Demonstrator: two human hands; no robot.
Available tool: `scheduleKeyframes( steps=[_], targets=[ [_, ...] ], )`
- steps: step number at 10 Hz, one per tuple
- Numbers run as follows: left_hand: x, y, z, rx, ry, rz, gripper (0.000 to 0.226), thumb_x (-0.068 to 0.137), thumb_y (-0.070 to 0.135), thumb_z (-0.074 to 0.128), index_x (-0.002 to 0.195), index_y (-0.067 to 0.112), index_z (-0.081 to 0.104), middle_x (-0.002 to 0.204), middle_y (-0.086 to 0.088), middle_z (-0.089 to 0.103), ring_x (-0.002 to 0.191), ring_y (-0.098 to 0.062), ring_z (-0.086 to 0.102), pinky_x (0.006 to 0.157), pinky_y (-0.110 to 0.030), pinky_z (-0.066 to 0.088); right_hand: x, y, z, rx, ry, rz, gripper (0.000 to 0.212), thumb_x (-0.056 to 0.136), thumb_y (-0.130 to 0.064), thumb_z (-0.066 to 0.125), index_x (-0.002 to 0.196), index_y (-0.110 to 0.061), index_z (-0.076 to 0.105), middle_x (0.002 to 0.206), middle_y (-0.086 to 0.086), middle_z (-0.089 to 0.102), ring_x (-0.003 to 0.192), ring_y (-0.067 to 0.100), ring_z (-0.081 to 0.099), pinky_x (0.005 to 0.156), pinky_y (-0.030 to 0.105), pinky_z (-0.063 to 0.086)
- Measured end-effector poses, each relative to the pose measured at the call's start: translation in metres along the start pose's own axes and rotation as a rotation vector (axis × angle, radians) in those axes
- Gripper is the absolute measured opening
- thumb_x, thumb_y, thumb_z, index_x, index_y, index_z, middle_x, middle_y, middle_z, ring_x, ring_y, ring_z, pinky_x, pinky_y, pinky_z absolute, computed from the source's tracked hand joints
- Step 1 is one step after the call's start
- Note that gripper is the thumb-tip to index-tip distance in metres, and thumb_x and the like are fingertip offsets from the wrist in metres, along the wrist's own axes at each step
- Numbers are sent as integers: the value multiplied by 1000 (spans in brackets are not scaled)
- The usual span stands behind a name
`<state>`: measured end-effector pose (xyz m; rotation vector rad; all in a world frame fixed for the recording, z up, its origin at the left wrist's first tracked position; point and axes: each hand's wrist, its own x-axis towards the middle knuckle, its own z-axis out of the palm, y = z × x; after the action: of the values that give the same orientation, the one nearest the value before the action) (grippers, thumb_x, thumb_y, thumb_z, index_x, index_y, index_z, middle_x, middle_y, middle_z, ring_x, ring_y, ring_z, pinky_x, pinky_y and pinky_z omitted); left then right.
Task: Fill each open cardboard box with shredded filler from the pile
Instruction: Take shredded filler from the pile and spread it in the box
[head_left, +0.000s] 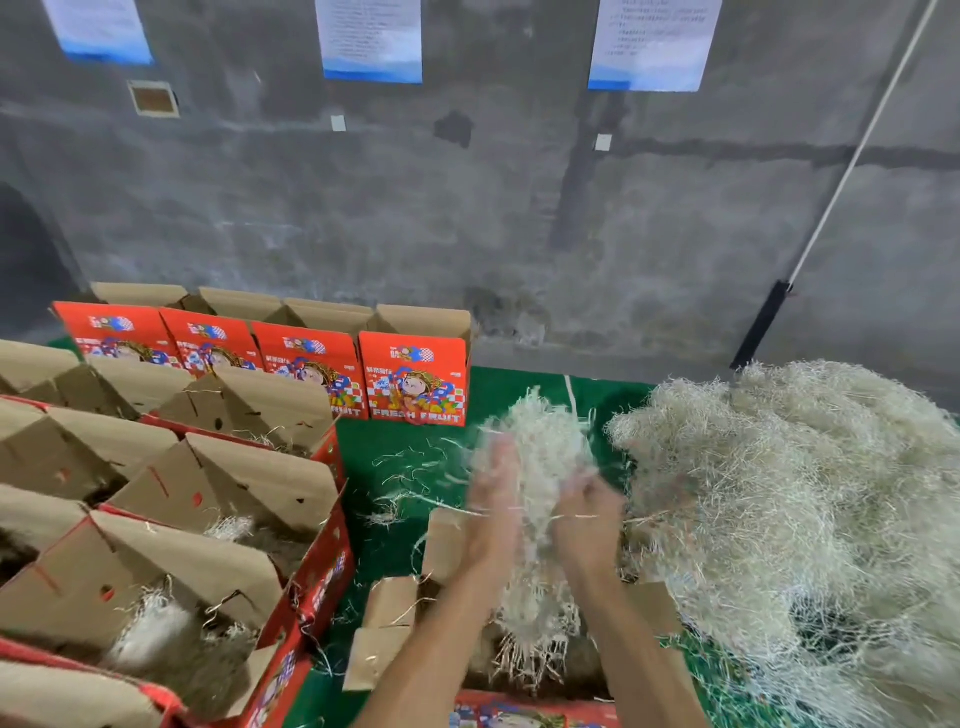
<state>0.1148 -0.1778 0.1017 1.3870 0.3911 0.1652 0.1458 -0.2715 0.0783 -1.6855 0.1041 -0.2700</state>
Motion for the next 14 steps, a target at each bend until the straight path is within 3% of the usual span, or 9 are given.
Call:
scheduleKeyframes(
  steps=[1, 5, 7, 9, 10, 11, 12, 13, 14],
  targets=[
    [-6, -1, 2, 138, -4, 27, 68, 64, 85, 64, 78, 20, 52, 59, 13, 46, 51, -10, 45, 57, -33, 47, 4, 3, -6, -83, -121, -44, 44, 99, -21, 60, 57, -16, 45, 48, -5, 46, 43, 16, 42, 39, 25, 36],
    [31, 20, -75, -237, 113, -96, 105, 54, 73, 80, 144, 30, 47, 151, 4, 43, 140, -23, 36, 115, -51, 25, 22, -14, -67, 250, 85, 325, 53, 85, -59, 67, 70, -10, 52, 56, 7, 37, 47, 15, 31, 76, 37, 53],
    [-13, -29, -13, -120, -254, -372, 70, 90, 70, 37, 148, 31, 43, 148, -24, 32, 140, -32, 35, 114, -50, 27, -4, -27, -19, 617, -209, 502, 78, 77, -70, 69, 123, -8, 67, 118, 26, 66, 99, 37, 67, 88, 55, 54],
    [10, -61, -51, 266, 26, -207, 29, 100, 19, 52, 118, 42, 56, 70, 15, 46, 52, -6, 41, 47, -22, 49, 28, -13, -66, 363, 31, 403, 34, 78, -69, 67, 103, -46, 70, 136, 23, 50, 83, 18, 70, 97, 50, 50],
    [31, -46, -73, 181, 208, -138, 24, 91, 38, 67, 97, 14, 66, 63, -2, 57, 45, -8, 44, 49, -33, 50, 46, 5, -87, 270, 48, 384, 71, 83, -65, 64, 132, -15, 58, 145, 24, 41, 131, 44, 46, 107, 62, 37],
    [30, -40, -69, -73, 164, -81, 67, 94, 61, 51, 137, 10, 49, 139, -18, 53, 120, -28, 58, 103, -43, 46, 34, 13, -78, 449, 178, 358, 88, 77, -77, 60, 146, -24, 44, 156, 8, 36, 148, 33, 22, 119, 58, 17],
    [17, -74, -56, 519, -291, -64, 58, 101, 57, 36, 147, 21, 40, 127, 24, 58, 139, -23, 39, 118, -32, 18, 9, 36, -52, 501, -5, 483, 79, 86, -81, 38, 154, -42, 27, 138, 12, 50, 137, 35, 45, 112, 53, 31],
    [17, -80, -17, 72, 85, -205, 79, 64, 94, 41, 109, 30, 56, 82, 16, 60, 66, -3, 57, 58, -31, 51, -18, 63, -13, 306, -238, 587, 49, 107, -43, 37, 152, -23, 34, 133, 12, 57, 119, 30, 56, 101, 45, 49],
    [12, -65, -36, 46, 84, -211, 60, 67, 83, 58, 97, 31, 56, 83, 17, 56, 69, -1, 56, 62, -26, 51, -6, 57, -37, 202, -51, 623, 46, 103, -40, 49, 140, -12, 51, 87, 1, 58, 70, 16, 54, 57, 29, 53]
  ],
)
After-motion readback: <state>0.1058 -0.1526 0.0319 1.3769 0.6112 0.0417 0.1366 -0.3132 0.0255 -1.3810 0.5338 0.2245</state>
